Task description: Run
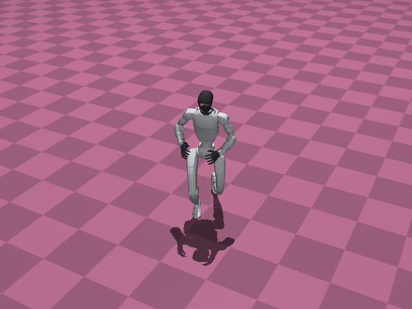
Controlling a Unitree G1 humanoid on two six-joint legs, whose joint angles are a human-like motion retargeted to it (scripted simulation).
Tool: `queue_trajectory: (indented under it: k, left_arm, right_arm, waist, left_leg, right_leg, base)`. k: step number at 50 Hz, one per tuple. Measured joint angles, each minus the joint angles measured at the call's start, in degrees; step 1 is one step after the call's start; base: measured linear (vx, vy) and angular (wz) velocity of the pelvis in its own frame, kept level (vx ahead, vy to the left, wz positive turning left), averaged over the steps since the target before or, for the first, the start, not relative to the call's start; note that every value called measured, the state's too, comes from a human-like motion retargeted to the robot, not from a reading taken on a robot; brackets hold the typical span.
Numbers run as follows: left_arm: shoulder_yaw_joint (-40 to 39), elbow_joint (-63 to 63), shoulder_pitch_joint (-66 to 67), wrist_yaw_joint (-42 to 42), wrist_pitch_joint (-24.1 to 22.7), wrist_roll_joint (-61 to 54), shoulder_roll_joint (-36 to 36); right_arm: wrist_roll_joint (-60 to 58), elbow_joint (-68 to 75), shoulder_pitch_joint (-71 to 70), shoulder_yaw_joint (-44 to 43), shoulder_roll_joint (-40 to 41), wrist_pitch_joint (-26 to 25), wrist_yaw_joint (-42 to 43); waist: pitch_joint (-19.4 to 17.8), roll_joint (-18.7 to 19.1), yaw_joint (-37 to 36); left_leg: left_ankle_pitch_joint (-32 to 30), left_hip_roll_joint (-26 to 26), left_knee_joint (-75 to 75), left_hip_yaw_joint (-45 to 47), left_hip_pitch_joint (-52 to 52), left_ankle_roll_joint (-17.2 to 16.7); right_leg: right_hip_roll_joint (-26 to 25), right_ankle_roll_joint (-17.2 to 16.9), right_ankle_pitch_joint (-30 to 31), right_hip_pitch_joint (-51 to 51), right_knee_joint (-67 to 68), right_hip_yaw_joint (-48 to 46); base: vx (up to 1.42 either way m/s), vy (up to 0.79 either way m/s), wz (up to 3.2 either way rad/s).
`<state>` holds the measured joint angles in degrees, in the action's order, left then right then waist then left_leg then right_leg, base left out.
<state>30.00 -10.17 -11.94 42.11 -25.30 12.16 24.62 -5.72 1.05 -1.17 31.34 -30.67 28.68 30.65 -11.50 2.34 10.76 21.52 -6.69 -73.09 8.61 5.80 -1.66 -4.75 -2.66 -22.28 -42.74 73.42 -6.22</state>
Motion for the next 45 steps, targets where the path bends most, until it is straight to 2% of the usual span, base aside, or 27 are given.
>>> queue_trajectory:
  k: [2,3,6,8,10,11,15,16,17,19,21,23,25,27,29,32,34,37,40,42,43,45]
  left_arm:
    - [0.4,-1.4,4.5,-1.1,0.6,-0.1,-0.2]
    - [0.2,-2.6,7.2,-1.2,1.3,0.0,-0.3]
    - [-2.5,-6.7,14.7,-0.5,3.3,0.7,-0.1]
    - [-5.9,-8.3,20.3,-0.8,3.0,0.6,0.0]
    - [-9.3,-7.9,26.3,-2.7,1.8,0.0,0.6]
    - [-10.5,-7.4,28.5,-3.8,1.1,-0.4,0.9]
    - [-11.9,-6.5,32.1,-6.3,-0.2,-1.5,0.7]
    - [-11.6,-6.6,31.2,-5.7,0.2,-1.1,0.2]
    - [-11.3,-6.5,30.2,-5.0,0.5,-0.6,-0.1]
    - [-10.4,-5.8,26.9,-3.1,1.2,1.1,-0.2]
    - [-9.5,-5.0,21.2,-0.5,2.4,3.4,0.3]
    - [-8.5,-4.8,12.6,2.4,4.2,5.5,1.2]
    - [-7.8,-4.4,4.1,4.8,5.4,5.9,1.6]
    - [-7.0,-2.8,-0.6,5.4,4.7,5.1,1.3]
    - [-6.0,-1.1,-2.3,4.3,3.0,4.1,0.6]
    - [-3.4,0.5,-1.5,1.5,0.3,3.0,-0.5]
    - [-1.8,0.9,0.4,-0.1,-0.7,2.8,-1.0]
    - [-0.5,0.6,5.0,-1.2,-0.4,2.7,-1.7]
    - [-0.9,-1.0,9.7,-1.2,1.4,2.7,-1.9]
    - [-2.1,-2.8,11.9,-0.9,2.6,2.7,-2.2]
    - [-2.8,-3.6,13.2,-1.0,2.8,2.4,-2.4]
    - [-4.7,-4.5,16.6,-1.9,2.3,1.7,-2.4]
  right_arm:
    - [-0.6,-1.0,-2.1,-1.2,0.1,-0.1,2.5]
    - [-1.3,-1.7,-3.6,-2.2,0.1,-0.2,3.7]
    - [-5.8,-3.1,-11.3,-6.1,-1.2,-2.4,7.7]
    - [-8.7,-4.0,-15.9,-8.0,-2.0,-3.5,9.8]
    - [-9.1,-5.6,-16.8,-9.0,-1.9,-3.2,10.4]
    - [-8.4,-6.4,-15.8,-8.8,-1.6,-2.6,9.9]
    - [-6.1,-7.4,-10.5,-5.9,-0.4,0.0,6.0]
    - [-6.2,-6.8,-9.5,-4.9,-0.1,0.3,4.9]
    - [-6.5,-6.2,-8.5,-3.8,0.2,0.4,3.9]
    - [-7.1,-4.8,-6.2,-1.9,0.6,0.2,2.4]
    - [-7.7,-3.1,-4.4,-0.5,1.0,-0.3,1.2]
    - [-7.6,-1.7,-3.1,0.0,1.1,-0.6,0.3]
    - [-6.7,-1.2,-1.9,-0.1,0.8,-0.5,-0.2]
    - [-4.9,-1.7,-0.4,-0.6,0.1,-0.4,-0.3]
    - [-3.3,-1.9,0.9,-0.8,-0.3,-0.2,-0.5]
    - [-2.2,-1.0,1.7,-0.8,-0.1,0.3,-0.7]
    - [-2.0,-0.7,1.3,-0.7,0.3,0.7,0.0]
    - [-2.7,-1.5,-0.6,-0.8,0.9,1.0,2.1]
    - [-4.8,-2.5,-4.8,-1.9,1.0,0.3,4.6]
    - [-6.7,-2.1,-9.3,-2.8,0.7,-1.1,6.3]
    - [-7.4,-1.8,-11.2,-3.0,0.9,-1.5,7.1]
    - [-7.9,-1.8,-13.3,-3.2,1.4,-1.7,7.7]
  waist:
    - [0.7,1.3,-2.1]
    - [0.6,1.5,-3.6]
    - [-1.2,2.2,-8.9]
    - [-1.8,1.6,-12.1]
    - [-1.1,-0.5,-14.5]
    - [-0.4,-1.7,-15.4]
    - [2.9,-6.9,-16.7]
    - [3.3,-8.0,-15.7]
    - [3.6,-8.9,-14.7]
    - [3.7,-9.8,-12.3]
    - [3.1,-10.6,-9.2]
    - [2.2,-10.7,-6.1]
    - [1.7,-9.7,-3.4]
    - [1.8,-7.8,-1.2]
    - [2.2,-5.7,0.3]
    - [2.9,-2.2,0.2]
    - [3.2,0.1,-1.2]
    - [3.3,1.8,-3.9]
    - [1.8,2.6,-7.0]
    - [0.1,2.5,-9.0]
    - [-0.4,2.2,-9.8]
    - [-0.2,0.9,-11.2]
  left_leg:
    - [-3.4,-3.9,-11.8,-0.3,4.8,1.2]
    - [-3.5,-5.9,-18.3,-0.2,7.2,2.4]
    - [0.3,-10.4,-34.8,-2.4,19.2,6.0]
    - [3.9,-10.8,-37.7,-2.8,29.1,8.3]
    - [5.9,-9.2,-31.6,0.0,36.1,9.3]
    - [5.9,-7.7,-25.7,2.0,37.7,8.7]
    - [1.4,1.6,1.2,7.7,39.1,3.4]
    - [0.5,3.8,4.3,8.3,38.3,3.1]
    - [0.4,5.5,6.1,8.6,37.5,3.3]
    - [4.6,7.0,3.2,8.1,35.4,5.6]
    - [11.3,8.3,-0.7,6.9,32.3,8.2]
    - [17.6,9.0,-2.3,5.5,28.4,9.5]
    - [20.8,8.4,-0.9,4.2,23.6,9.1]
    - [19.8,7.0,2.6,3.1,18.2,6.8]
    - [15.3,4.9,5.6,2.2,12.9,3.6]
    - [4.5,0.3,4.7,0.7,7.8,-0.7]
    - [-1.2,-3.5,-1.1,-0.2,7.2,-1.7]
    - [-3.7,-8.2,-13.7,-0.5,8.0,0.2]
    - [-1.4,-12.5,-26.6,-1.8,11.6,3.4]
    - [2.0,-13.9,-31.9,-3.1,16.8,5.7]
    - [3.8,-13.8,-32.7,-3.0,20.0,7.0]
    - [6.5,-11.9,-29.7,-1.1,26.2,8.5]
  right_leg:
    - [-2.3,1.8,-3.2,2.0,-1.0,-0.4]
    - [-3.2,3.6,-6.9,3.7,-0.3,-0.3]
    - [-5.4,9.0,-20.6,10.5,0.2,0.7]
    - [-5.4,9.9,-25.8,15.4,-1.8,1.9]
    - [-3.8,7.2,-25.1,21.5,-5.4,3.4]
    - [-2.5,4.8,-22.2,24.5,-7.4,3.8]
    - [4.3,-5.5,-3.9,30.9,-7.6,4.2]
    - [6.3,-6.5,-0.2,30.6,-4.0,4.1]
    - [8.1,-7.1,2.7,30.0,0.2,3.9]
    - [11.2,-5.9,4.1,27.5,11.1,3.2]
    - [14.4,-3.2,1.4,22.2,22.1,3.1]
    - [16.0,-0.1,-3.2,13.9,29.5,3.5]
    - [15.4,2.4,-6.7,4.5,30.4,3.3]
    - [12.9,2.9,-7.6,-1.8,23.6,1.7]
    - [9.4,2.2,-6.6,-4.3,12.5,-0.2]
    - [2.2,-0.1,-3.0,-3.5,-5.9,-1.8]
    - [-2.2,-0.6,-1.1,-1.5,-13.4,-2.3]
    - [-5.4,1.6,-3.3,1.2,-12.1,-2.3]
    - [-7.2,6.6,-12.1,5.1,-6.0,-1.9]
    - [-7.4,8.7,-18.2,9.0,-4.2,-1.0]
    - [-6.9,9.0,-20.0,11.3,-4.4,-0.5]
    - [-5.6,7.3,-20.1,16.3,-6.3,1.1]
  base:
    - [-0.06,-0.09,-0.16]
    - [-0.06,-0.1,-0.16]
    - [-0.05,-0.12,0.0]
    - [-0.02,-0.05,0.3]
    - [0.04,0.05,0.52]
    - [0.08,0.11,0.47]
    - [0.04,0.12,0.41]
    - [-0.02,0.08,0.42]
    - [-0.04,0.06,0.27]
    - [-0.04,0.06,0.04]
    - [-0.04,0.06,-0.12]
    - [-0.04,0.06,-0.13]
    - [0.0,0.0,0.0]
    - [0.0,0.0,0.0]
    - [0.02,-0.03,0.0]
    - [0.01,-0.08,-0.23]
    - [-0.03,-0.09,-0.36]
    - [-0.04,-0.08,-0.17]
    - [-0.03,-0.1,0.02]
    - [-0.03,-0.1,0.33]
    - [-0.02,-0.05,0.5]
    - [0.0,0.02,0.57]
